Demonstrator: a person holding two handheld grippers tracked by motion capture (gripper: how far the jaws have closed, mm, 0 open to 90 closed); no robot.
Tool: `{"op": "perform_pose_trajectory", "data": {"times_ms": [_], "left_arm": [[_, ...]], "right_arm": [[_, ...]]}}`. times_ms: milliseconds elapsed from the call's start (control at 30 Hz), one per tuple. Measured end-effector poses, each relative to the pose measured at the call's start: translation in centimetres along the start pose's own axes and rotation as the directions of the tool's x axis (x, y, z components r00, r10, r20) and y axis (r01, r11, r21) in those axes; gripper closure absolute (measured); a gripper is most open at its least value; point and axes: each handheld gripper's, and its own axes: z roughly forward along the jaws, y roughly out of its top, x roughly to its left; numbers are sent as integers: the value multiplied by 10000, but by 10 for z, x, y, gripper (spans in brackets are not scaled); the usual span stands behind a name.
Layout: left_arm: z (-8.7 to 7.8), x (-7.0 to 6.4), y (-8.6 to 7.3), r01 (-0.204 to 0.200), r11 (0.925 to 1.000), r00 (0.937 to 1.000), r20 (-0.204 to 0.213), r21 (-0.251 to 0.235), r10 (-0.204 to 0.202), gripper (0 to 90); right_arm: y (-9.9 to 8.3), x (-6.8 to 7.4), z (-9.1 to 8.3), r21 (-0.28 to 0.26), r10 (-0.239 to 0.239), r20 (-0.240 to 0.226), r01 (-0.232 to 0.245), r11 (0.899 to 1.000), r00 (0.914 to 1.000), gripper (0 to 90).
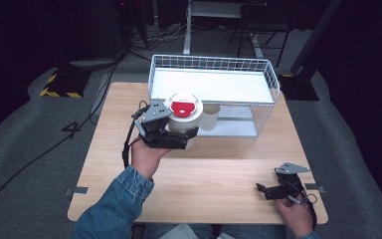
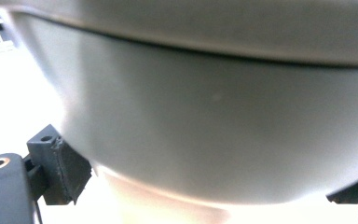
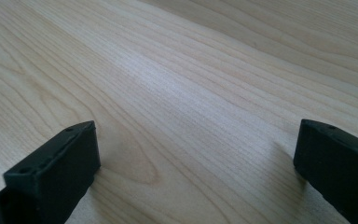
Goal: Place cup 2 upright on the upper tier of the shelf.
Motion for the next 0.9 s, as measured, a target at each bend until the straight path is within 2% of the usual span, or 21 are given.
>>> {"op": "perform_pose_trajectory", "data": {"times_ms": [300, 533, 900], "left_arm": [[10, 6, 22, -167, 9995, 9992, -359, -250, 158, 93], [14, 12, 35, -34, 9982, 9987, -509, -592, 4, 93], [26, 24, 56, 174, 9966, 9966, -791, -803, -238, 93]], "right_arm": [[0, 0, 0, 9, 8, 1, -8, 10000, 10000, 5], [0, 0, 0, 10, 6, 2, -6, 10000, 10000, 5], [1, 0, 1, 6, 29, 26, -29, 10000, 10000, 5]]}}
